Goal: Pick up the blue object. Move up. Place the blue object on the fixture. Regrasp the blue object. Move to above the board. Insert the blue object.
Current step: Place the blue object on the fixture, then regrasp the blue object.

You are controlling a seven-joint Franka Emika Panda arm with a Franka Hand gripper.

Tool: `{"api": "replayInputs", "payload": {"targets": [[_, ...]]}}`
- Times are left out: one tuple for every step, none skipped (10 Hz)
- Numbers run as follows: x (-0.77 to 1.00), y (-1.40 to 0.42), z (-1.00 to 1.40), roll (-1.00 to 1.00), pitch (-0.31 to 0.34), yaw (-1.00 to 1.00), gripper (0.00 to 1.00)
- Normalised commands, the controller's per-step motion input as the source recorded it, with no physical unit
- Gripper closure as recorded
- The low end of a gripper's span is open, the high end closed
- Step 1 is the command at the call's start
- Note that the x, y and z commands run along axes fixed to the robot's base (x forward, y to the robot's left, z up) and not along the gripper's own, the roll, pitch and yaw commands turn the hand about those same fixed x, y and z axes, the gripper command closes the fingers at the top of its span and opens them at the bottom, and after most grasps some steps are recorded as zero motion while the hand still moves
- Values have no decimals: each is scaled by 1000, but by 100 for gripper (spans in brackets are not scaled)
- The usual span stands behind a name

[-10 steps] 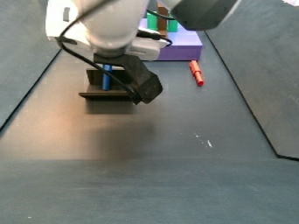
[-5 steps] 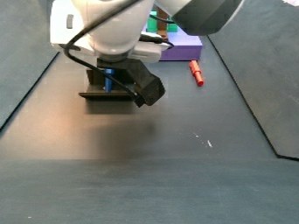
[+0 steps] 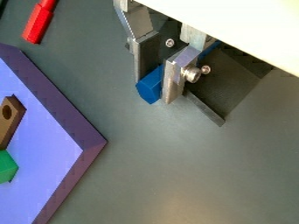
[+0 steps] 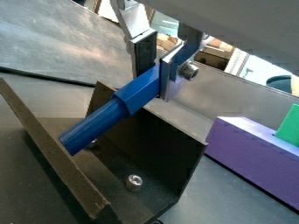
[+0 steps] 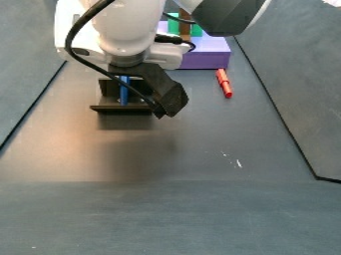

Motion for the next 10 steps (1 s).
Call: {"api": "replayInputs", "payload": {"targets": [[0,0,0,0,0,0,0],[-14,0,54,249,0,0,0],[0,0,294,806,103,-23,0],[166,49,483,917,17,-83,0],[297,0,77,1000,0,-146,0],[177,0,0,1000,-180,-189,0],[106,0,0,1000,-114,-189,0],[0,0,0,1000,0,-206,0],[0,0,0,1000,0,-214,0],[0,0,3,1000,0,-217,0]]}}
